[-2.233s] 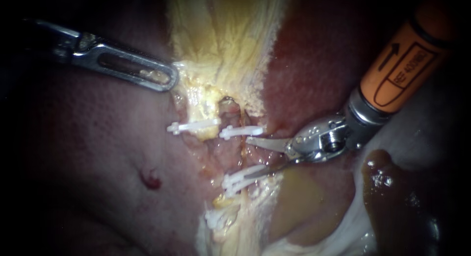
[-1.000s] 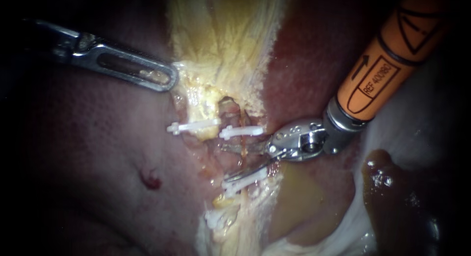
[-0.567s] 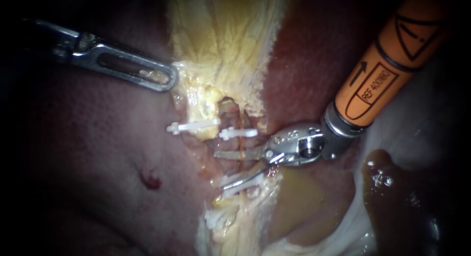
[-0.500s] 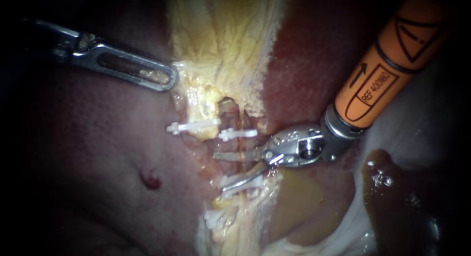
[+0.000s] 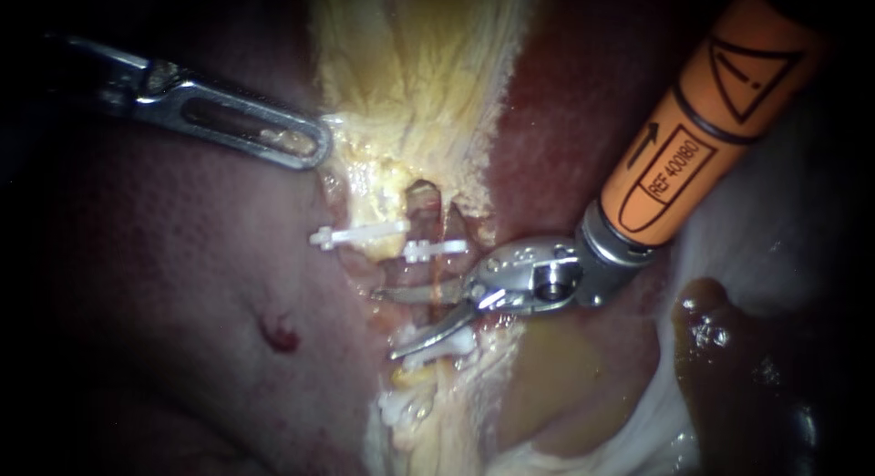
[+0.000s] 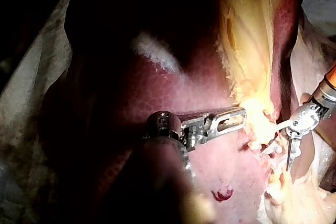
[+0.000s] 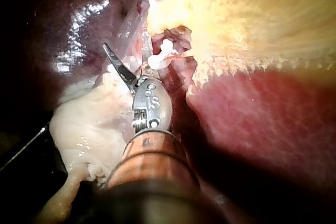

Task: Go to the cutting position right tube

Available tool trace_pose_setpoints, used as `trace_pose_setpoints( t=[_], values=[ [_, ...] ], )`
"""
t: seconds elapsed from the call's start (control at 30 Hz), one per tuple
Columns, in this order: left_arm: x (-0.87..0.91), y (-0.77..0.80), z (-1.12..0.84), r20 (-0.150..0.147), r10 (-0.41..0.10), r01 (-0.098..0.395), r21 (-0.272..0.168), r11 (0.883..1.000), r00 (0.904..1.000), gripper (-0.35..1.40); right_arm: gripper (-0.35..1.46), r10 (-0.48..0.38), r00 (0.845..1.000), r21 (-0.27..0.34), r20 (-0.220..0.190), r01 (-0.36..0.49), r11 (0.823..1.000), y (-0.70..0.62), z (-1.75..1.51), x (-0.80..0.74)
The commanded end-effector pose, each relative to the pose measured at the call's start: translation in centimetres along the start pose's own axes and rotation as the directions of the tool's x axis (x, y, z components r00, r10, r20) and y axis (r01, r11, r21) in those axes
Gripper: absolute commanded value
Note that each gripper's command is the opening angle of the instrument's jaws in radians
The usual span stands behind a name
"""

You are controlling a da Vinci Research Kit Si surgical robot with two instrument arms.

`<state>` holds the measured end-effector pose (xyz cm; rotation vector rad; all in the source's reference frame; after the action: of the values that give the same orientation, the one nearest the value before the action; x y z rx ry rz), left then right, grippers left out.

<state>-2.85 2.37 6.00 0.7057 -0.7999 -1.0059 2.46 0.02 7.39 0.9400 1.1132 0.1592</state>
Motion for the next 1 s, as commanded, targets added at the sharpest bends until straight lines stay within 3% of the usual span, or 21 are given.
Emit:
trace_pose_setpoints(
  t=[0.03, 0.43, 0.77, 1.0],
  values=[
    [0.0, 0.0, 0.0, 0.0, -0.001, 0.001, 0.0, 1.0, 1.0, -0.35, 1.37, 0.002, 1.0, -0.003, -0.004, -0.002, 1.0, 0.0, 0.01, 0.0],
    [0.0, 0.0, 0.0, 0.0, -0.001, 0.001, 0.0, 1.0, 1.0, -0.35, 1.39, 0.015, 1.0, -0.015, -0.025, -0.015, 1.0, 0.03, 0.04, 0.05],
    [0.0, 0.0, -0.01, 0.0, 0.0, 0.0, 0.0, 1.0, 1.0, -0.35, 1.41, 0.02, 0.996, 0.014, -0.081, -0.019, 1.0, -0.16, -0.01, 0.24],
    [0.0, 0.0, -0.01, 0.0, 0.0, 0.0, 0.0, 1.0, 1.0, -0.35, 1.41, 0.022, 0.996, 0.021, -0.091, -0.02, 1.0, -0.24, -0.02, 0.32]
  ],
)
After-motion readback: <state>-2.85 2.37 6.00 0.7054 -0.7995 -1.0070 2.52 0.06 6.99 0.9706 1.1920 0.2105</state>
